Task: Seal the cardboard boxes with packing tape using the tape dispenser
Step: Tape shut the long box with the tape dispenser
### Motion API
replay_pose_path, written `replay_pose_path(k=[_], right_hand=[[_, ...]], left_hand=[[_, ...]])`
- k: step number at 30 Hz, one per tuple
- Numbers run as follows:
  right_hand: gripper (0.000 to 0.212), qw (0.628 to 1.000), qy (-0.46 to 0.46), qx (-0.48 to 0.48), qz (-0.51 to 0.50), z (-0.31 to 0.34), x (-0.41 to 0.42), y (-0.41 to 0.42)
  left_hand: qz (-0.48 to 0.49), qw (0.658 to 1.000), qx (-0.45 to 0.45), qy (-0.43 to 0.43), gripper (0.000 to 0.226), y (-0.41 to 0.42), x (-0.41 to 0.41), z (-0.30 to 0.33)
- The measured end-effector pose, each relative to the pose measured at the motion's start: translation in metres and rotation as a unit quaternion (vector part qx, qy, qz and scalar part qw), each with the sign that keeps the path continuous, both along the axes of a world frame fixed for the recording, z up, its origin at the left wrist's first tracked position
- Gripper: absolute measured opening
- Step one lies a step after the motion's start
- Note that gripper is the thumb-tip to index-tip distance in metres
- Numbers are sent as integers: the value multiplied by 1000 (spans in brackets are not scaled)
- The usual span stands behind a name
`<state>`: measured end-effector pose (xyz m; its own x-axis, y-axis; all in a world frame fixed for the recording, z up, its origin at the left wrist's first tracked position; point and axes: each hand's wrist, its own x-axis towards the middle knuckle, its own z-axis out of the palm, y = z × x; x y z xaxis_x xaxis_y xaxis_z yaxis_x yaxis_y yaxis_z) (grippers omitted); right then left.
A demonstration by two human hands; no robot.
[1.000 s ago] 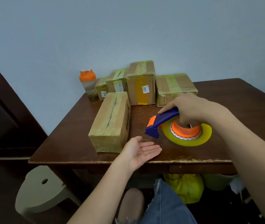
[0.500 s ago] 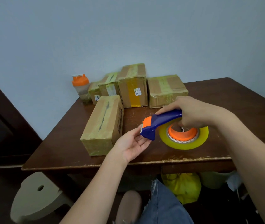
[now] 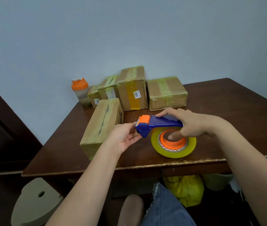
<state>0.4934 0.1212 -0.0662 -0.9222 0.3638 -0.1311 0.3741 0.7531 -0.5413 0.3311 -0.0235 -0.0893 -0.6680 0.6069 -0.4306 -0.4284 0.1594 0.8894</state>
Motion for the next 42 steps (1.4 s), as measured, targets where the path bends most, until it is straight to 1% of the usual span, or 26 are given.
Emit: replay_pose_path(k=[2, 4, 5, 8, 10, 12, 14, 16, 17, 18, 20, 22, 26, 29, 33, 37, 40, 42], right_hand=[[67, 1000, -14, 20, -8, 2, -3, -4], [71, 1000, -5, -2, 0, 1, -5, -10], [76, 1000, 0, 3, 7, -1, -6, -13], [98, 996, -8, 87, 5, -7, -6, -16], [107, 997, -6, 76, 0, -10, -7, -17], [109, 998, -1, 60, 5, -10, -8, -19], [108, 999, 5, 45, 10, -8, -8, -19], [107, 999, 10, 37, 15, -7, -8, -18], [106, 999, 12, 40, 17, -7, -8, -18], [103, 998, 14, 50, 19, -7, -9, -18], [96, 997, 22, 70, 27, -6, -12, -20], [91, 996, 40, 67, 33, -6, -15, -25], [88, 994, 66, 73, 46, -4, -24, -34], [87, 993, 67, 71, 66, 1, -32, -40], [86, 991, 58, 65, 100, 12, -44, -54], [84, 991, 43, 61, 115, 22, -55, -64], [82, 990, 27, 74, 120, 26, -64, -70], [82, 990, 19, 66, 121, 29, -67, -73]], left_hand=[[-10, 999, -16, 35, 10, 3, -1, 5], [-22, 995, -40, 84, 9, 5, -1, 8], [-29, 992, -52, 109, 10, 6, -3, 9], [-29, 982, -82, 168, 11, 6, -10, 15], [-23, 978, -99, 184, 7, 5, -13, 20], [-16, 974, -106, 201, 8, 1, -15, 27], [16, 964, -106, 242, 13, -8, -26, 37], [73, 946, -106, 296, 14, -23, -46, 48], [101, 941, -101, 307, 15, -31, -56, 52], [117, 940, -93, 306, 15, -38, -63, 55], [121, 942, -86, 301, 16, -51, -70, 55], [123, 943, -83, 298, 16, -62, -73, 52], [153, 949, -47, 272, 15, -84, -83, 43], [170, 940, -62, 288, 20, -100, -88, 30], [213, 933, -69, 281, 20, -119, -94, 15], [232, 927, -84, 284, 20, -130, -97, 1], [240, 913, -116, 308, 19, -131, -96, -5], [248, 907, -127, 317, 21, -130, -97, -8]])
